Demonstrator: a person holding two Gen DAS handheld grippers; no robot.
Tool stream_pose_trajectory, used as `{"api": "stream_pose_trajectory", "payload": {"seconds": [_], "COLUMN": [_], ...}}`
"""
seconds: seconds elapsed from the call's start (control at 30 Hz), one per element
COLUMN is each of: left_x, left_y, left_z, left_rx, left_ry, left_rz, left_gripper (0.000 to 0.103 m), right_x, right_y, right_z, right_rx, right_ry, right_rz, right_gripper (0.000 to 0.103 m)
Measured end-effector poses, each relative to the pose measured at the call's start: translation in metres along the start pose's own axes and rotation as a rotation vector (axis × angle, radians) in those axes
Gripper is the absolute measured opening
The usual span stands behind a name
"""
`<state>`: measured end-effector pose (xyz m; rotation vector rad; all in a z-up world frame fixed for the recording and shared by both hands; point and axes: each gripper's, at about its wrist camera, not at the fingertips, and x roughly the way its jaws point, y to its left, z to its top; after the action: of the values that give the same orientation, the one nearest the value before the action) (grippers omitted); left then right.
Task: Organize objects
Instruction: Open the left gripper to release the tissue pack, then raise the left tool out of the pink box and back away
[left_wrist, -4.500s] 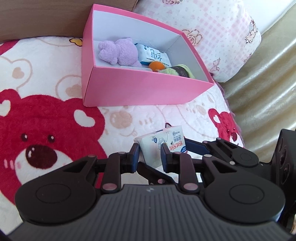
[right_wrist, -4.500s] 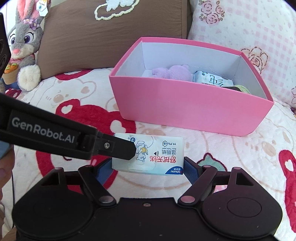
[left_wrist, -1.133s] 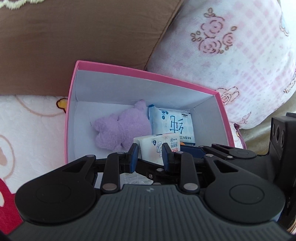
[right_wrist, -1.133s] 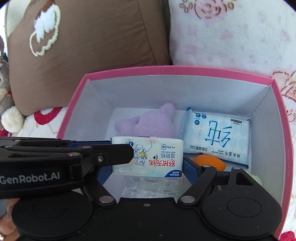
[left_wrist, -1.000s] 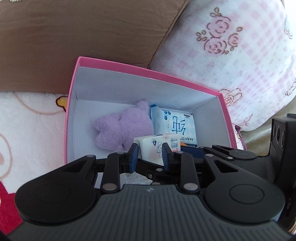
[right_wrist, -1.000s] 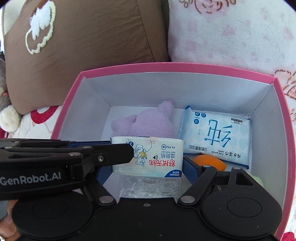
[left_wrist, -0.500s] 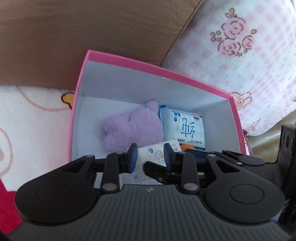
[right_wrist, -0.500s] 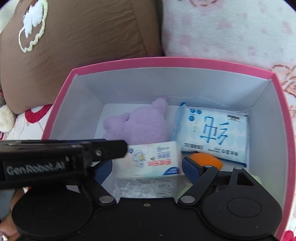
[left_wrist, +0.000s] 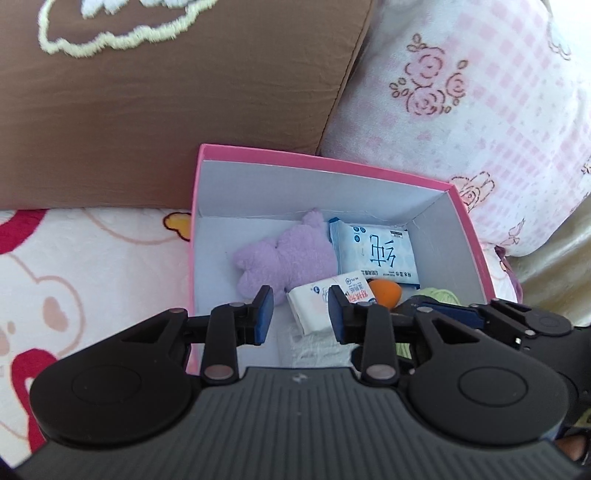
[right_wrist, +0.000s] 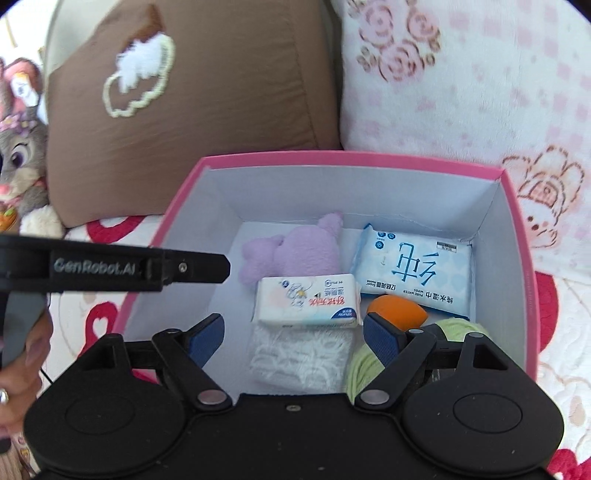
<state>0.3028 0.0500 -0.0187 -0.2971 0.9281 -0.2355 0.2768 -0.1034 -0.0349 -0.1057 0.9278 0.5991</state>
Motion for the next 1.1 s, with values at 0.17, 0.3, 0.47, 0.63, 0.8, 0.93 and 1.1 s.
{"api": "stream_pose_trajectory", "payload": {"seconds": [0.17, 0.3, 0.47, 0.63, 0.8, 0.93, 1.1], "left_x": [-0.023, -0.044, -0.068, -0.09, -0.108, -0.118, -0.132], "left_y": [-0.01, -0.02, -0.027, -0.032, -0.034, -0.031, -0.031], "left_z": [-0.007, -0.017, -0.034, -0.042, -0.05, -0.057, -0.07], "left_rx": [0.033, 0.092, 0.144, 0.128, 0.123, 0.098, 0.097], "left_ry": [-0.005, -0.021, -0.026, -0.02, -0.049, -0.047, -0.054], "left_rz": [0.03, 0.06, 0.064, 0.081, 0.106, 0.128, 0.141], "left_gripper": [0.031, 0.037, 0.041, 0.048, 0.054, 0.056, 0.061], "right_x": [-0.027, -0.046, -0.062, -0.084, -0.106, -0.12, -0.134], "right_y": [0.009, 0.016, 0.023, 0.029, 0.033, 0.036, 0.045], "right_z": [-0.01, -0.016, -0.025, -0.035, -0.043, -0.053, -0.063], "right_rx": [-0.036, -0.036, 0.006, 0.007, 0.059, 0.124, 0.097], "right_ry": [-0.053, -0.094, -0.109, -0.133, -0.188, -0.21, -0.218], "right_rz": [0.0, -0.033, -0.038, -0.002, 0.022, 0.027, 0.002], "right_gripper": [0.086, 0.086, 0.086, 0.086, 0.086, 0.086, 0.086]}}
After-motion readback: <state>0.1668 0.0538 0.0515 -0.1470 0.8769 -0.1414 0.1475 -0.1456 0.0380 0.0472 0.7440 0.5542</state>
